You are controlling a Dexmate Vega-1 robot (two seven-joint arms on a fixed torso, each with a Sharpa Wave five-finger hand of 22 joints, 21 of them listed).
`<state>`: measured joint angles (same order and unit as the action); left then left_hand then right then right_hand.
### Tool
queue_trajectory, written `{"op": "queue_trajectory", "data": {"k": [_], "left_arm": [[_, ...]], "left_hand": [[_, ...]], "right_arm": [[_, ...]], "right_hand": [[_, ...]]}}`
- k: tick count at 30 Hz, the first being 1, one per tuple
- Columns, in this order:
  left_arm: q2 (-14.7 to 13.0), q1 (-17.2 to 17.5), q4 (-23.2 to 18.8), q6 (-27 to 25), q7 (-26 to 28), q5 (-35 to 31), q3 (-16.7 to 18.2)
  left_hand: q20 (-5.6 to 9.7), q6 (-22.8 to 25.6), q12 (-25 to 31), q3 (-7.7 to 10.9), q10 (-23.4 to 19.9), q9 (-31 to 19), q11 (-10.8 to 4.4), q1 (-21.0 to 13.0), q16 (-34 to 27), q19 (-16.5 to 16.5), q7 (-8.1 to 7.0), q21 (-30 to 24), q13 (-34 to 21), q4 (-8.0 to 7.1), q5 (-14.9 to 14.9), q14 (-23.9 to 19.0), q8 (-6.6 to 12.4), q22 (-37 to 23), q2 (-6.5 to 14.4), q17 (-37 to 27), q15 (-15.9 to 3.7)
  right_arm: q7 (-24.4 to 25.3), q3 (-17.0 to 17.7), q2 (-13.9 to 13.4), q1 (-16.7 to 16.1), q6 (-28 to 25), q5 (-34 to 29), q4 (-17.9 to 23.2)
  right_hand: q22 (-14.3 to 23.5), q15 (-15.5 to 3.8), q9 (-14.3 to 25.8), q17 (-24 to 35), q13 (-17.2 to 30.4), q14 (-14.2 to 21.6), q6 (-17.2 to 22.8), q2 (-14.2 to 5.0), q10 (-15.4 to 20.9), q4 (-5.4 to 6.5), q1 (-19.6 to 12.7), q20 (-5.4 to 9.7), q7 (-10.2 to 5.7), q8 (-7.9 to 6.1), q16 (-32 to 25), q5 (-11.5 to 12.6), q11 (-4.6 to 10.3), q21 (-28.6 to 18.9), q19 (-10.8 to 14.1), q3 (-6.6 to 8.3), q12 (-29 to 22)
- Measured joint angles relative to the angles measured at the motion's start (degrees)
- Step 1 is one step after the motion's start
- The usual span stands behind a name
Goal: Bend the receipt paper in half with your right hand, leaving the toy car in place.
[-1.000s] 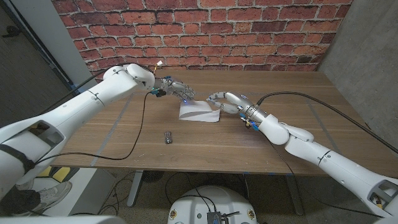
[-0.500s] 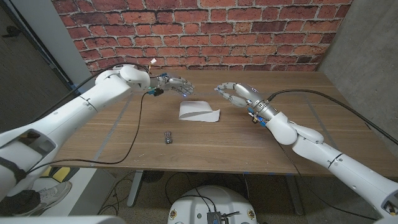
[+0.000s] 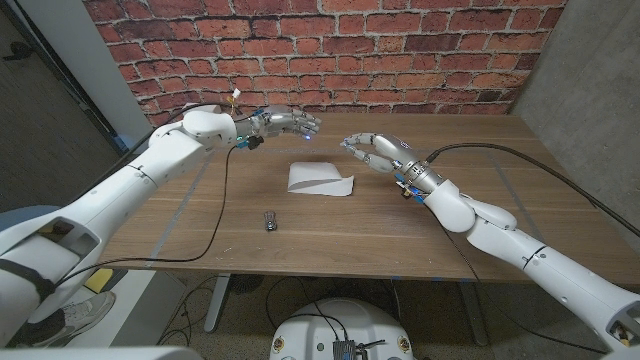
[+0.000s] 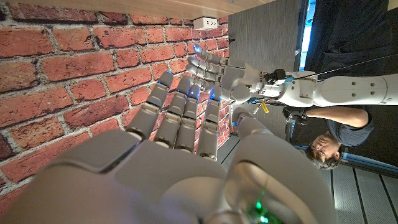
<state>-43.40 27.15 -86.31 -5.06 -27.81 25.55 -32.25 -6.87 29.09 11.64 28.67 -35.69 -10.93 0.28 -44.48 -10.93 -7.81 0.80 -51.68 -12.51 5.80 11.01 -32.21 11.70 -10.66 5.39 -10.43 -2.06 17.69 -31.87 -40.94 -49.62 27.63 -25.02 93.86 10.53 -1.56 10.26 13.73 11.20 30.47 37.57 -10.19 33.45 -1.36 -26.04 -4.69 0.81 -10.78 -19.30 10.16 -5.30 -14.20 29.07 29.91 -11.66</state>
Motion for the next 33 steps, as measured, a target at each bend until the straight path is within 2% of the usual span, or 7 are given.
{"op": "queue_trajectory", "data": {"k": [7, 12, 16, 21, 27, 30, 33], "left_arm": [[0.30, 0.75, 0.74, 2.82, 0.67, 0.59, 1.07], [-1.92, 2.40, -2.91, 0.90, 4.58, -1.44, 1.53], [-4.67, 3.70, -8.88, -5.12, 10.19, -5.42, 1.60], [-6.87, 3.89, -14.69, -12.83, 13.77, -8.38, 0.65], [-7.76, 2.54, -17.56, -23.08, 15.33, -10.51, -1.22], [-7.68, 1.42, -17.68, -27.98, 15.25, -11.18, -2.34], [-6.97, -0.67, -16.56, -31.91, 14.21, -11.63, -4.18]], "left_hand": [[-1.37, 5.40, 0.24, -1.97, 0.60, 0.00, 2.29, 6.58, -0.17, 0.43, 3.19, 0.65, 0.00, -3.13, 0.00, 0.90, 0.67, 0.14, 1.65, -0.12, 2.00], [-1.38, 7.97, 1.17, -2.62, -1.53, -0.15, 2.64, 9.56, -0.95, -1.12, 4.25, 0.65, 0.00, -4.07, 0.00, -1.14, 1.12, 0.28, 1.55, -0.12, 2.22], [-1.32, 8.10, 1.38, -3.36, -2.67, -0.15, 3.47, 12.01, -1.47, -2.23, 4.43, 0.66, -0.01, -4.95, 0.00, -2.52, 0.65, 0.28, 1.43, -0.12, 2.68], [-1.62, 4.22, 1.60, -4.54, -2.85, -0.14, 4.95, 15.69, -1.59, -2.54, 4.18, 1.10, -0.01, -6.56, 0.00, -2.77, -0.88, 0.28, 0.82, -0.12, 3.83], [-3.13, -1.80, 0.00, -6.19, 1.47, -0.14, 6.95, 20.28, -0.12, -1.82, 4.75, 2.86, 0.27, -8.21, -0.43, 1.29, -1.56, 0.27, -0.68, -0.11, 5.97], [-3.92, -4.54, -0.43, -6.97, 3.93, 0.02, 7.97, 22.84, 0.55, 1.26, 5.17, 4.94, 0.41, -8.99, -0.86, 5.15, -1.55, 0.27, -1.45, -0.11, 7.06], [-4.23, -5.69, -0.63, -7.68, 6.30, 0.01, 7.46, 24.45, 0.77, 3.42, 5.36, 6.55, 0.53, -9.26, -1.07, 8.83, -1.55, 0.27, -1.68, 0.01, 7.36]], "right_arm": [[-2.60, -1.47, 0.88, 1.15, 0.62, 0.08, -1.21], [-4.38, -2.50, 1.42, 2.11, 0.73, 0.16, -2.17], [-5.97, -3.58, 1.98, 3.08, 0.84, 0.26, -3.22], [-7.22, -4.45, 2.43, 3.89, 1.12, 0.49, -4.12], [-7.92, -4.97, 2.69, 4.41, 1.57, 0.77, -4.82], [-7.98, -5.02, 2.72, 4.51, 1.73, 0.97, -5.00], [-7.97, -4.99, 2.71, 4.51, 2.03, 1.12, -5.06]], "right_hand": [[0.00, -0.26, 0.00, 0.25, 0.00, -3.45, -0.95, -0.30, -1.45, 0.01, -0.30, 0.59, -0.95, 0.21, 1.47, 0.00, 0.99, 0.90, -2.07, 0.30, 0.45], [0.00, -0.26, 0.13, 0.47, 0.00, -4.66, -1.67, -0.53, -2.39, 0.06, -0.53, 0.70, -1.23, 0.23, 1.73, 0.00, 1.28, 1.35, -2.57, 0.35, 0.66], [0.00, 0.10, 0.29, 0.55, 0.00, -5.03, -1.67, -0.54, -2.46, 0.06, -0.54, 1.01, -1.23, 0.23, 1.95, 0.00, 1.21, 1.35, -2.87, 0.35, 0.66], [-0.01, 0.11, 0.29, 0.55, 0.00, -5.02, -1.67, -0.99, -2.46, 0.06, -0.99, 0.76, -1.23, 0.23, 1.95, 0.00, 1.21, 1.35, -3.12, 0.35, 0.66], [-0.01, 0.11, 0.29, 0.55, 0.00, -5.02, -1.66, -0.73, -2.46, 0.07, -0.73, 0.69, -1.23, 0.23, 1.95, 0.00, 1.21, 1.35, -3.19, 0.35, 0.66], [-0.01, 0.11, 0.28, 0.54, 0.00, -5.02, -1.98, -0.57, -2.20, 0.07, -0.57, 0.69, -0.91, 0.23, 1.95, 0.00, 0.95, 1.35, -3.19, 0.35, 0.66], [-0.01, 0.28, 0.28, 0.54, 0.00, -3.54, -1.45, -0.26, -1.25, 0.14, -0.26, 0.38, -0.45, 0.04, 1.58, 0.00, 0.04, 1.35, -2.83, 0.27, 0.11]]}}
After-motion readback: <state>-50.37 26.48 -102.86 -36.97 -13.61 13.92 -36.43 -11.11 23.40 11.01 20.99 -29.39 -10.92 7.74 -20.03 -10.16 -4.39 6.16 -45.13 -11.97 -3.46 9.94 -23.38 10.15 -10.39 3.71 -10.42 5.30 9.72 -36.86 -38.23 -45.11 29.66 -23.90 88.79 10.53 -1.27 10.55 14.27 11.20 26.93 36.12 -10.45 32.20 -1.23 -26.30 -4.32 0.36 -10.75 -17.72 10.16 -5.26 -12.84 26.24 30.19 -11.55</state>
